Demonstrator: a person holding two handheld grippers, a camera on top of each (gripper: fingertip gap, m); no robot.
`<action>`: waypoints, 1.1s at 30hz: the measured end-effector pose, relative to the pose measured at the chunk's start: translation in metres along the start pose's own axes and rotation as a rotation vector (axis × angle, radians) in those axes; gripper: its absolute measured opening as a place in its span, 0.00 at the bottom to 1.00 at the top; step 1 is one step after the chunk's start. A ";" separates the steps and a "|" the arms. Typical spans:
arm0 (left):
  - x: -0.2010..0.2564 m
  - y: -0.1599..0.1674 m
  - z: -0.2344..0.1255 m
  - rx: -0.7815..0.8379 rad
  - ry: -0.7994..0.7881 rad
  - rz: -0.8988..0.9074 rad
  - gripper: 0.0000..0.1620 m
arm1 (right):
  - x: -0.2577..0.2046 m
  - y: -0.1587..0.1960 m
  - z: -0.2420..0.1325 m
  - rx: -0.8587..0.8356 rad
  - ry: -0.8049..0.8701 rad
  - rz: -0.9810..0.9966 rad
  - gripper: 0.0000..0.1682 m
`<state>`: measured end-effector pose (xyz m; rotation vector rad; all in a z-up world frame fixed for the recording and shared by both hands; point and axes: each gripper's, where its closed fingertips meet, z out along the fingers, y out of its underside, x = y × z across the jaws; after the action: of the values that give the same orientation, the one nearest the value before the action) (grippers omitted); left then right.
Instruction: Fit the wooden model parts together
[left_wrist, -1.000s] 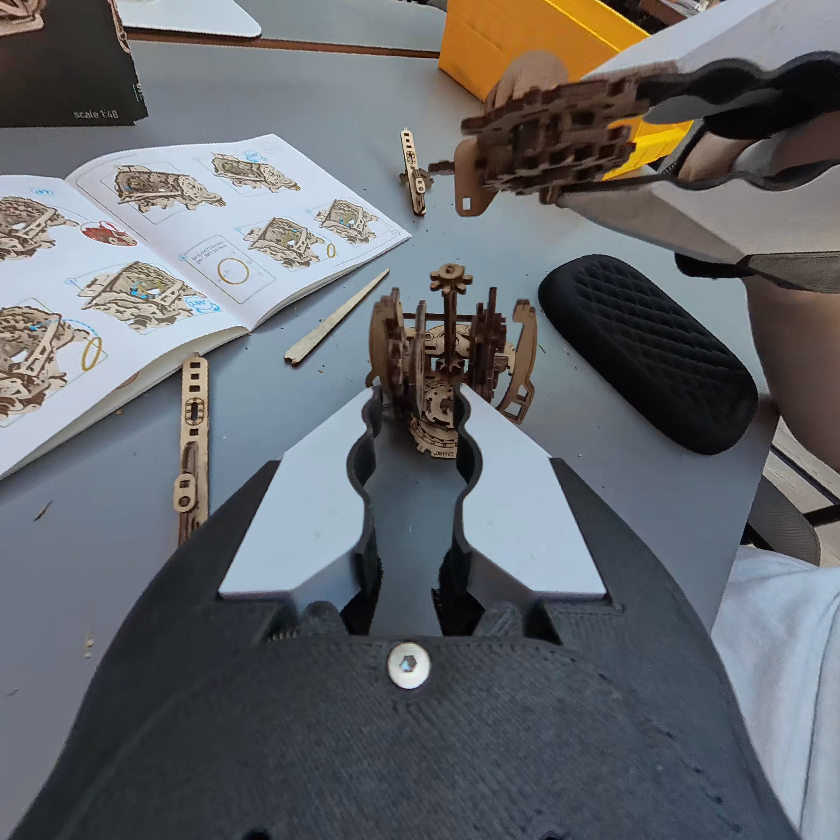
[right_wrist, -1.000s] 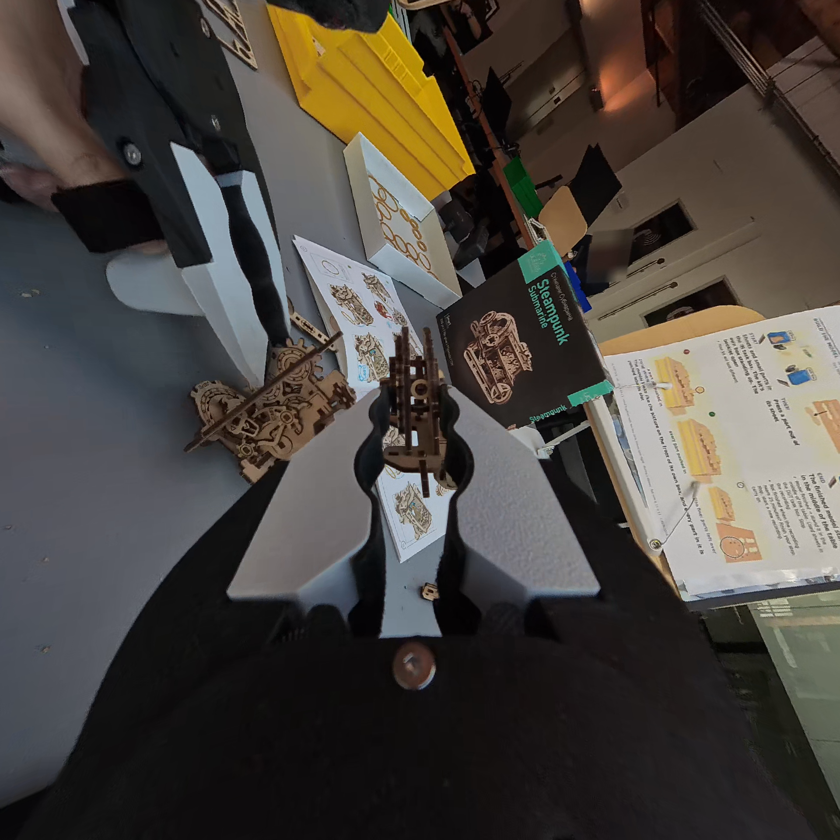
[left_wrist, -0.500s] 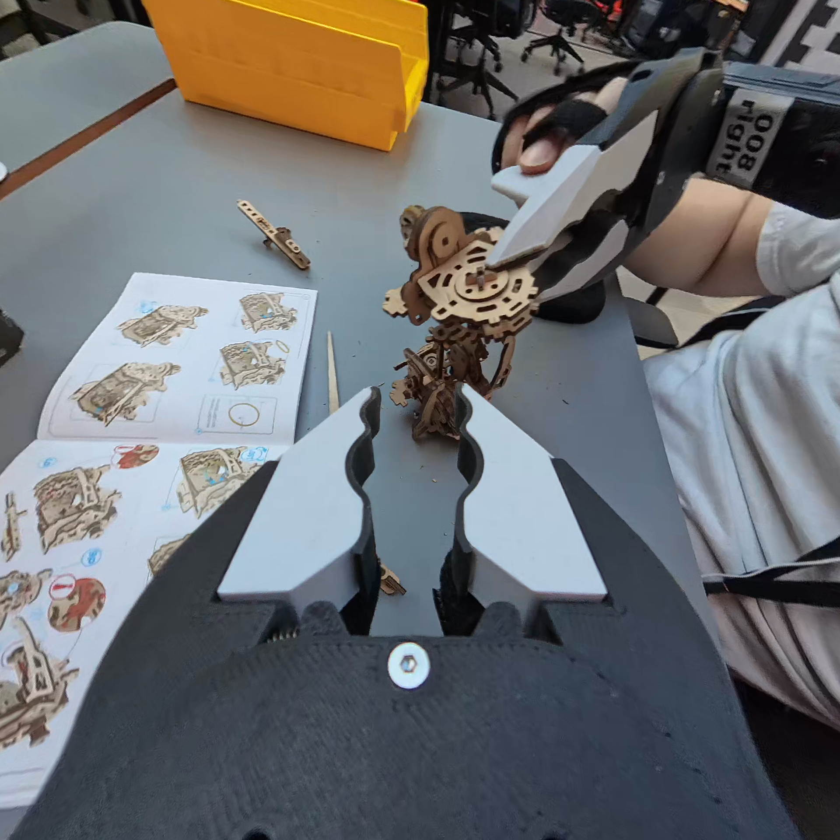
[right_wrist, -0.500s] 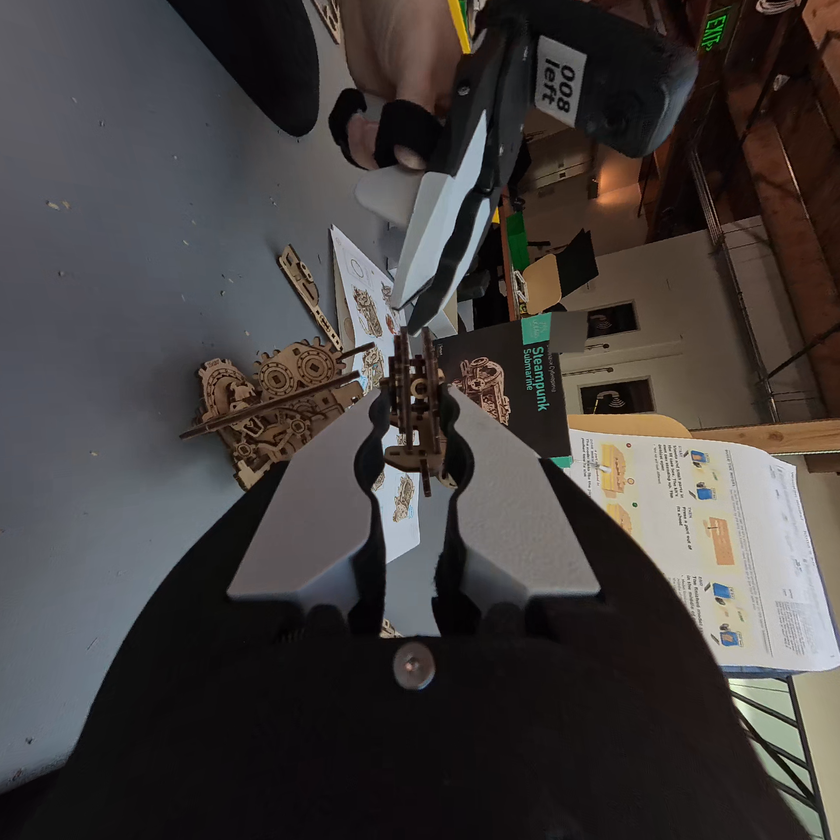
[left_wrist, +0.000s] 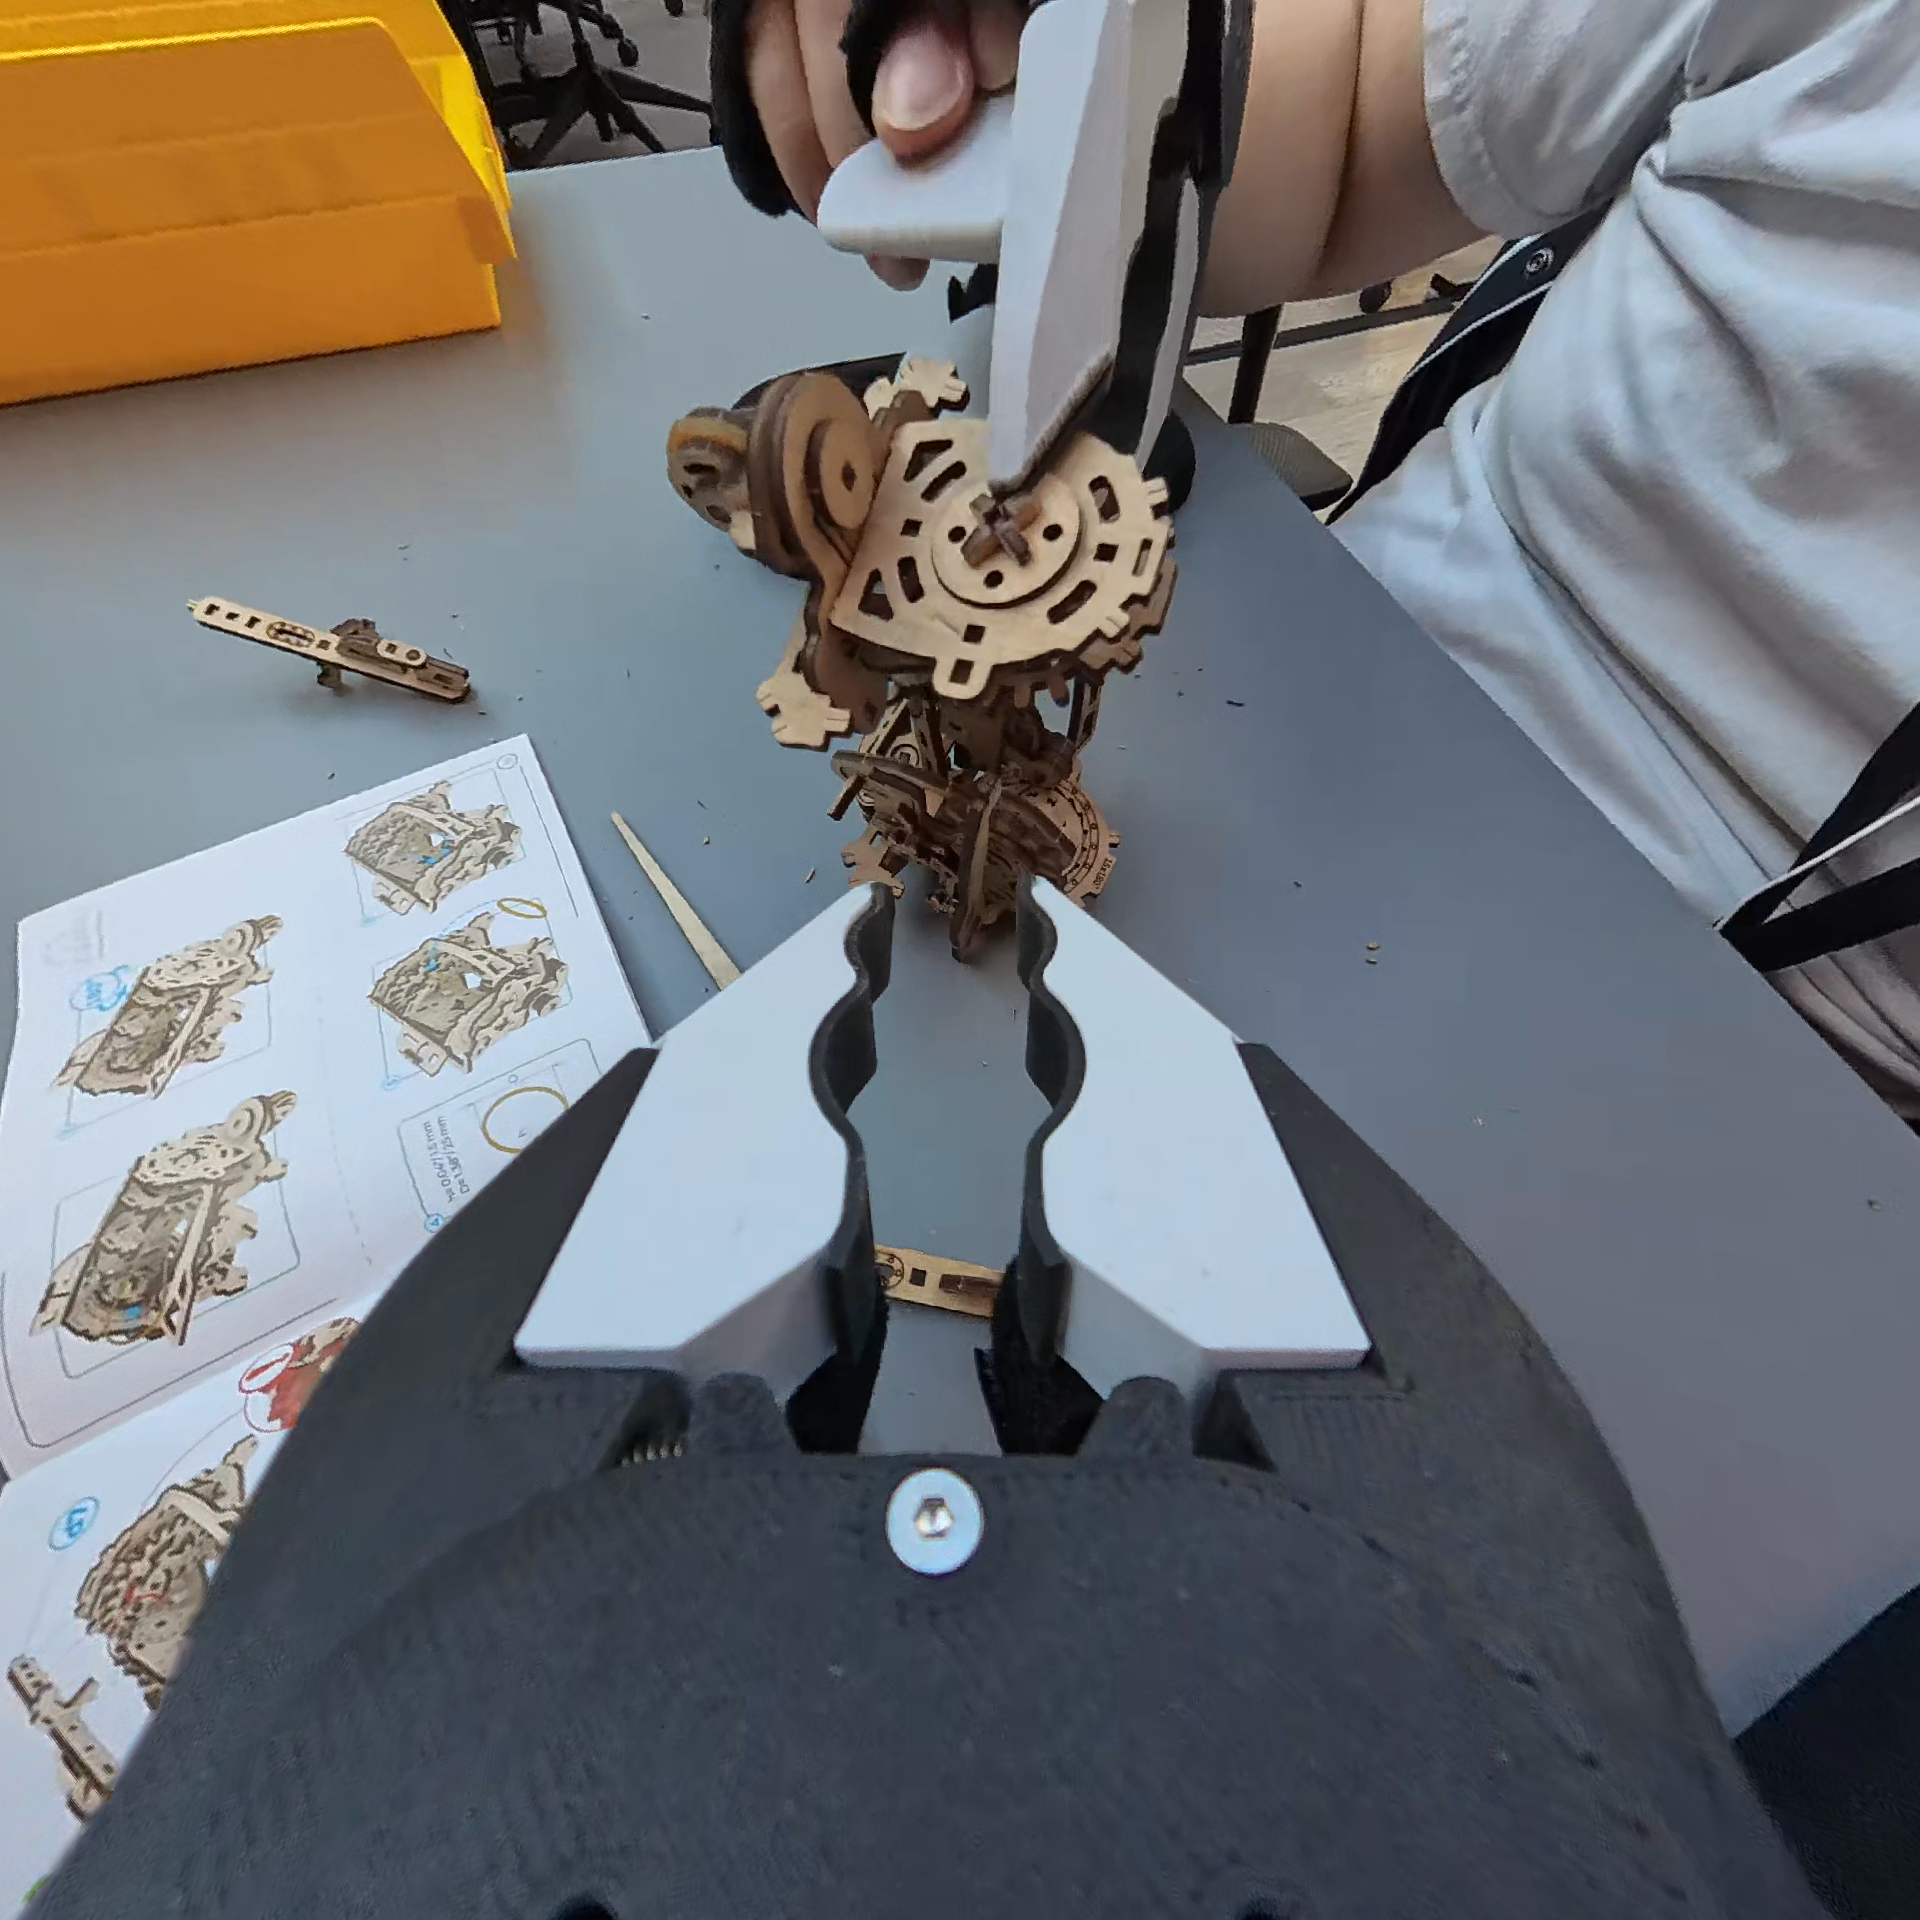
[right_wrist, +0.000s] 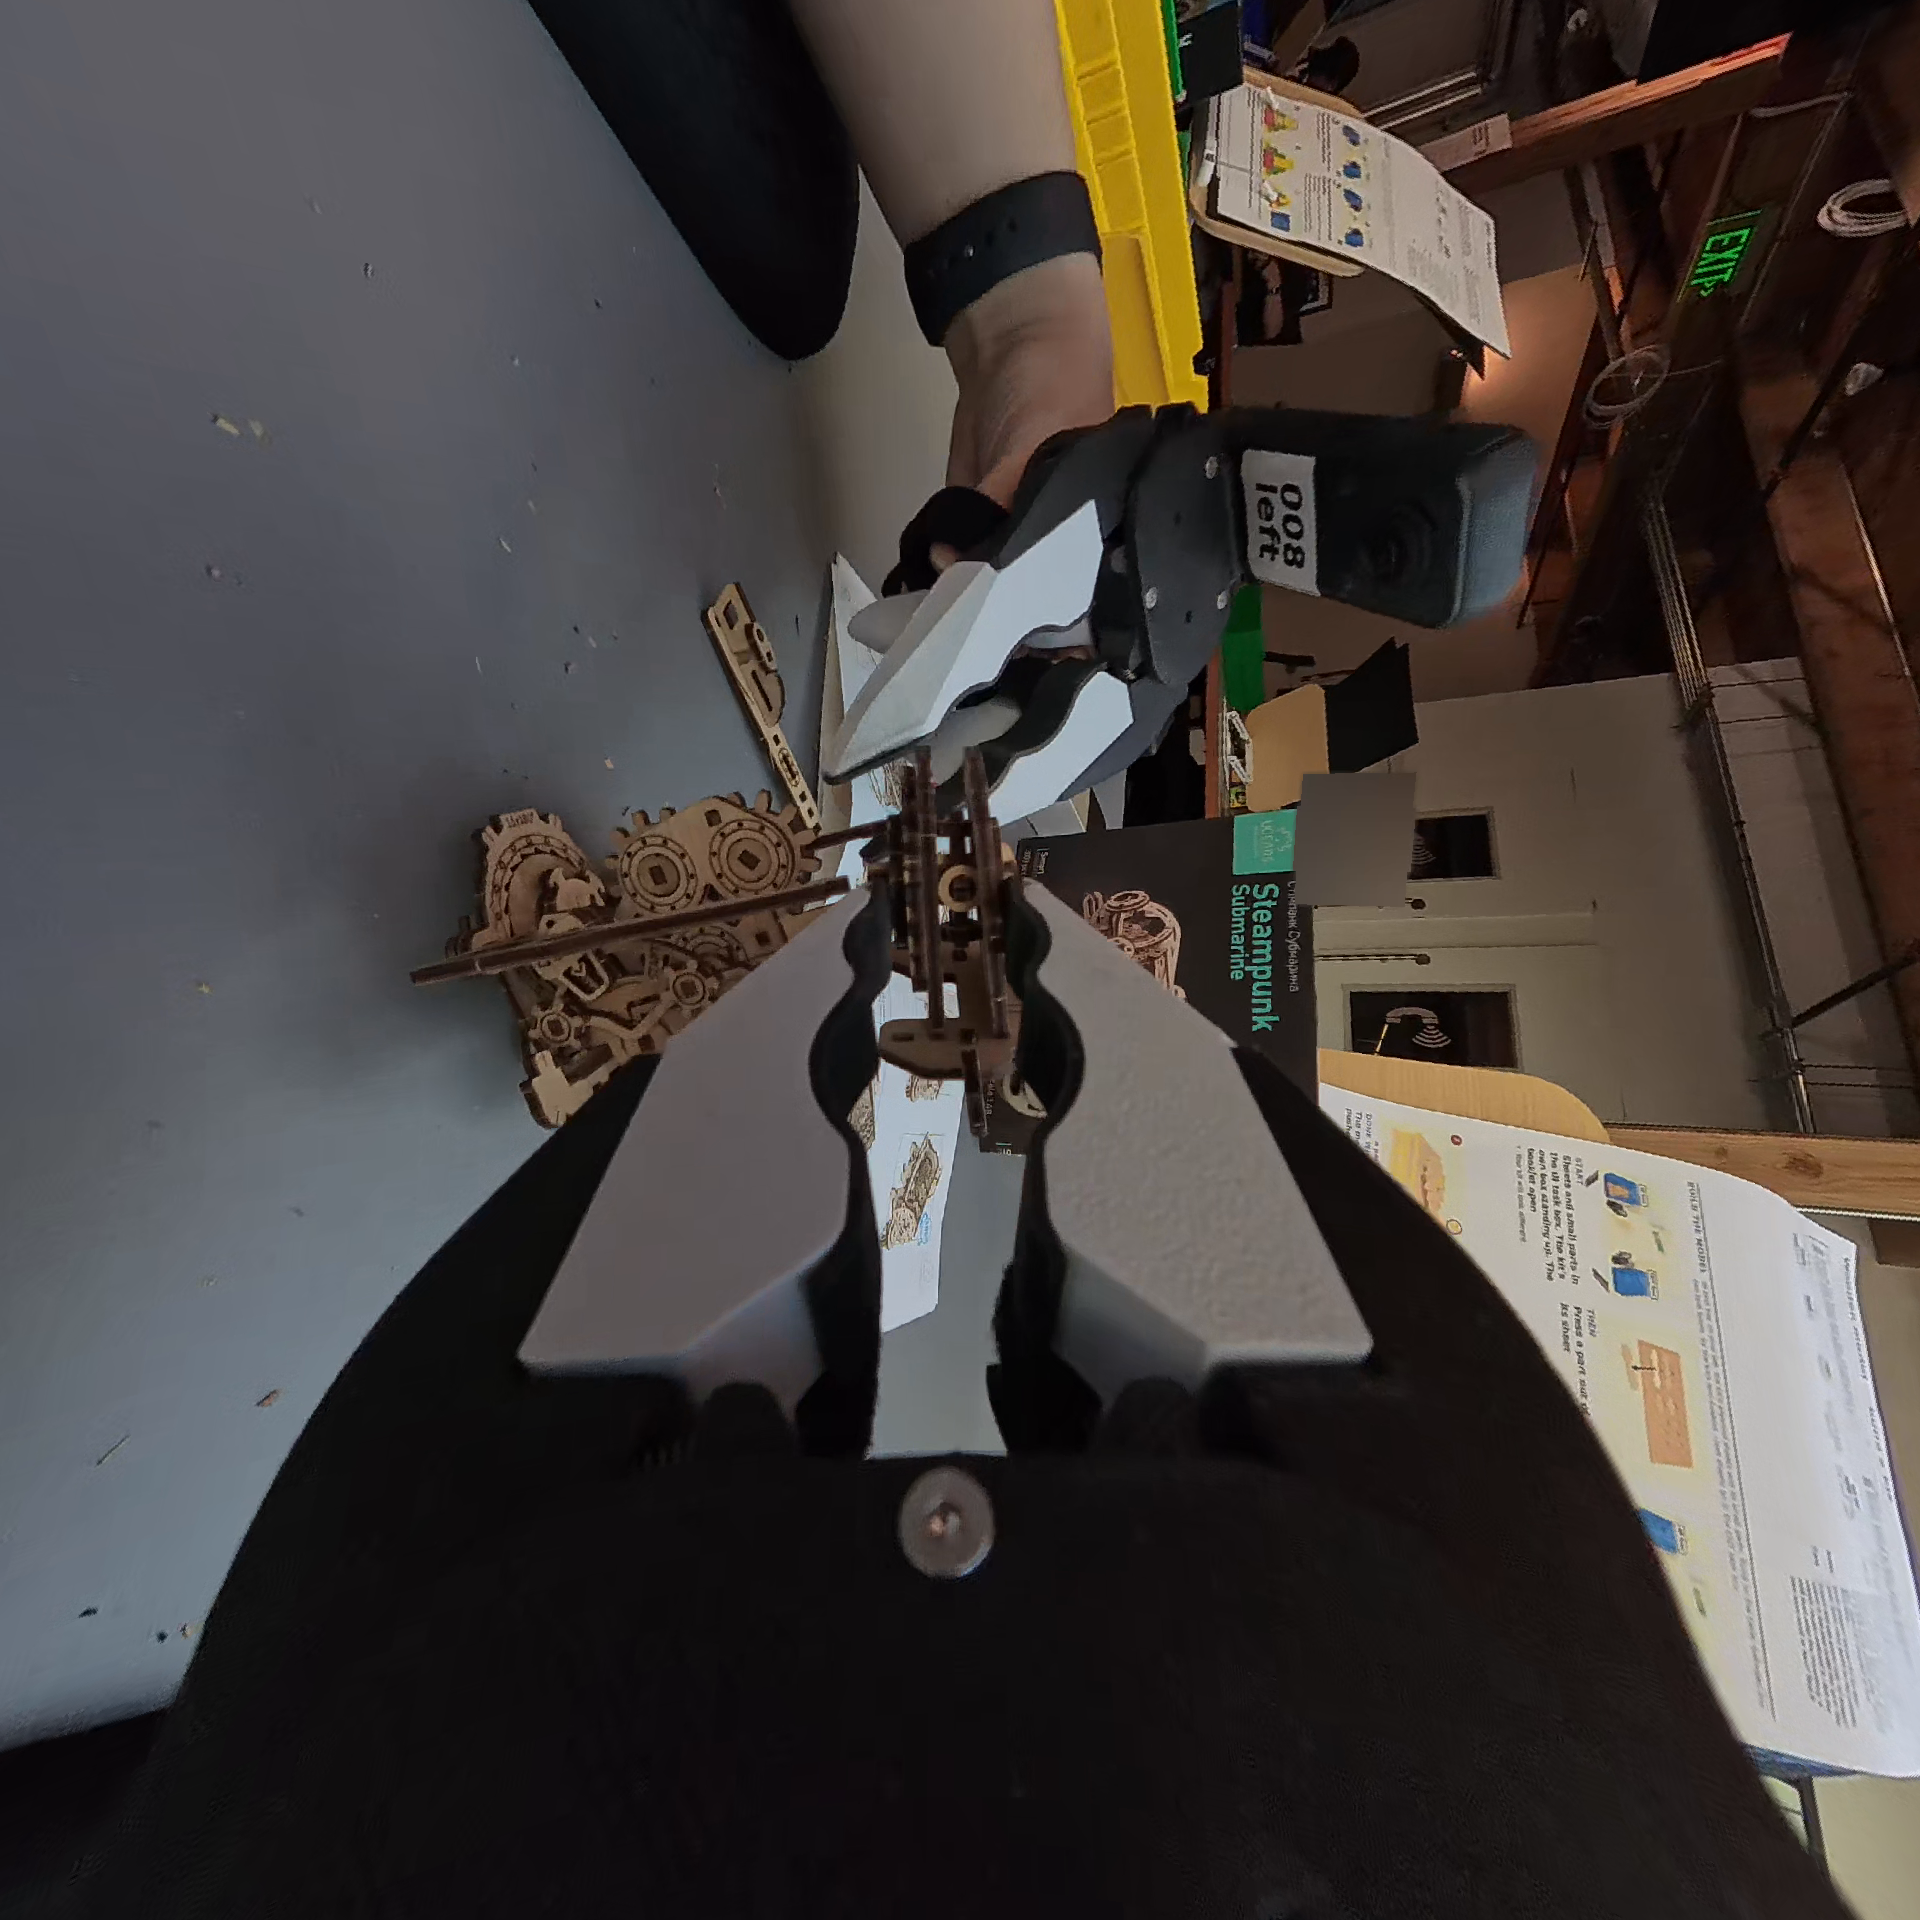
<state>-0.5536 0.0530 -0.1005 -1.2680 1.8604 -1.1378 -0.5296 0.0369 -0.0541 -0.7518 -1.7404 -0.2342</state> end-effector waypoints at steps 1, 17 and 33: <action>0.000 -0.003 0.001 0.014 -0.002 0.019 0.13 | 0.000 -0.002 0.000 0.007 0.000 -0.001 0.12; -0.004 -0.004 0.014 0.086 -0.006 0.071 0.08 | -0.006 0.005 0.006 -0.019 -0.086 -0.037 0.12; -0.002 -0.007 0.016 0.134 0.009 0.047 0.01 | -0.016 0.002 0.005 -0.069 -0.129 -0.102 0.12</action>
<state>-0.5367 0.0486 -0.1018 -1.1405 1.7791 -1.2228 -0.5303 0.0353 -0.0706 -0.7424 -1.9040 -0.3222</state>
